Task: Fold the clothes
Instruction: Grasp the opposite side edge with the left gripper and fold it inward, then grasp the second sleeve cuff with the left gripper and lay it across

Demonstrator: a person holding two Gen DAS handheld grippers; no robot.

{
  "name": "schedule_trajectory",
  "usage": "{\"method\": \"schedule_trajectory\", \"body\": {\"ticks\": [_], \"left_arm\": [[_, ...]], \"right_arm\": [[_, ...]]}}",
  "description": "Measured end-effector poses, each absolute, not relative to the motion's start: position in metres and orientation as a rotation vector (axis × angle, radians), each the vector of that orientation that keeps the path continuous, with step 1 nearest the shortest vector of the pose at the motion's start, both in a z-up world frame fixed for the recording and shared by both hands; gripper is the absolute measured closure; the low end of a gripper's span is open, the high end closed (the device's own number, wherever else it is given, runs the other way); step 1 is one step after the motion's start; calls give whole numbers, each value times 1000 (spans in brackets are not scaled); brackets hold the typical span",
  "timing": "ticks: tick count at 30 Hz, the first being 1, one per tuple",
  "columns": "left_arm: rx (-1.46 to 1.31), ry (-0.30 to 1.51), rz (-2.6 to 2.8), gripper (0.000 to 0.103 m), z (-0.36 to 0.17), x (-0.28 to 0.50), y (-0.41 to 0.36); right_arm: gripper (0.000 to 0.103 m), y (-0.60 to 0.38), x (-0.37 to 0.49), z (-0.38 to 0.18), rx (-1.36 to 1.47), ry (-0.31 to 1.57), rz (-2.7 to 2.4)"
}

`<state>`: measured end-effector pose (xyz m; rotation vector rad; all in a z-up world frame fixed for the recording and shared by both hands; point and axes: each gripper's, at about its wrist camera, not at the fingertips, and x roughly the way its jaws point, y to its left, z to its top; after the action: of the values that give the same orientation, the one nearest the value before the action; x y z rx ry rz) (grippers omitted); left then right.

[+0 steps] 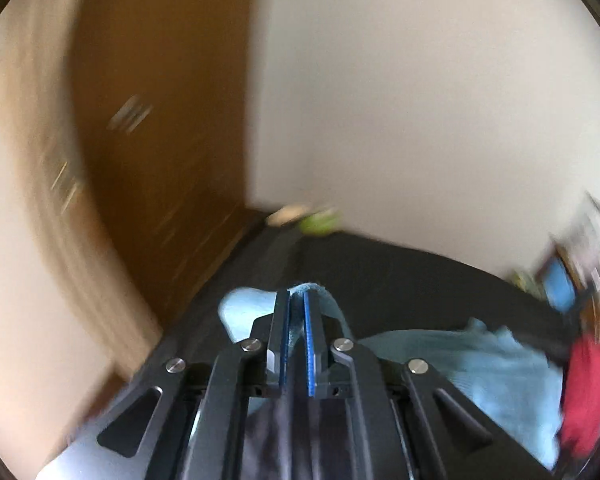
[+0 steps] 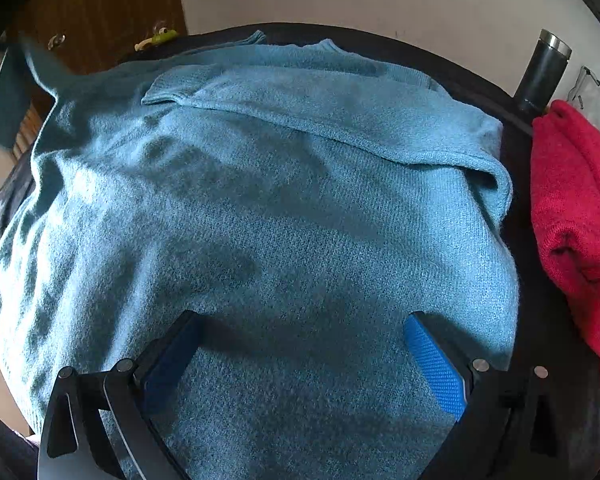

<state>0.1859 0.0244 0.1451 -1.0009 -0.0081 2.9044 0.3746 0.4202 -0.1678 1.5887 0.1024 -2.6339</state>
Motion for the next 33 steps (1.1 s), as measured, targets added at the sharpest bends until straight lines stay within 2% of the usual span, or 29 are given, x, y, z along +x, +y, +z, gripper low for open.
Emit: {"method": "schedule_trajectory", "body": {"ticks": [4, 6, 9, 14, 16, 19, 22, 27, 33], "left_arm": [[-886, 430, 2476, 93, 131, 198, 141], [-943, 552, 2293, 90, 100, 209, 182], [-1078, 584, 2172, 79, 51, 211, 207], [-1238, 254, 2240, 75, 29, 189, 162], [-1296, 108, 2263, 61, 21, 180, 142], [-1378, -117, 2284, 47, 9, 166, 113], [-1452, -348, 2290, 47, -2, 152, 83], [-1498, -502, 2414, 47, -18, 135, 28], [-1584, -738, 2234, 46, -52, 126, 20]], "right_arm": [[1, 416, 377, -164, 1593, 92, -2641], [1, 416, 378, -163, 1595, 86, -2644], [1, 412, 376, -164, 1599, 81, -2644], [1, 414, 377, -163, 1589, 58, -2653], [1, 408, 364, -164, 1593, 60, -2655], [1, 407, 358, -165, 1603, 59, -2656], [1, 407, 354, -166, 1610, 60, -2653], [1, 407, 352, -166, 1619, 56, -2654], [1, 406, 346, -166, 1634, 47, -2657]]}}
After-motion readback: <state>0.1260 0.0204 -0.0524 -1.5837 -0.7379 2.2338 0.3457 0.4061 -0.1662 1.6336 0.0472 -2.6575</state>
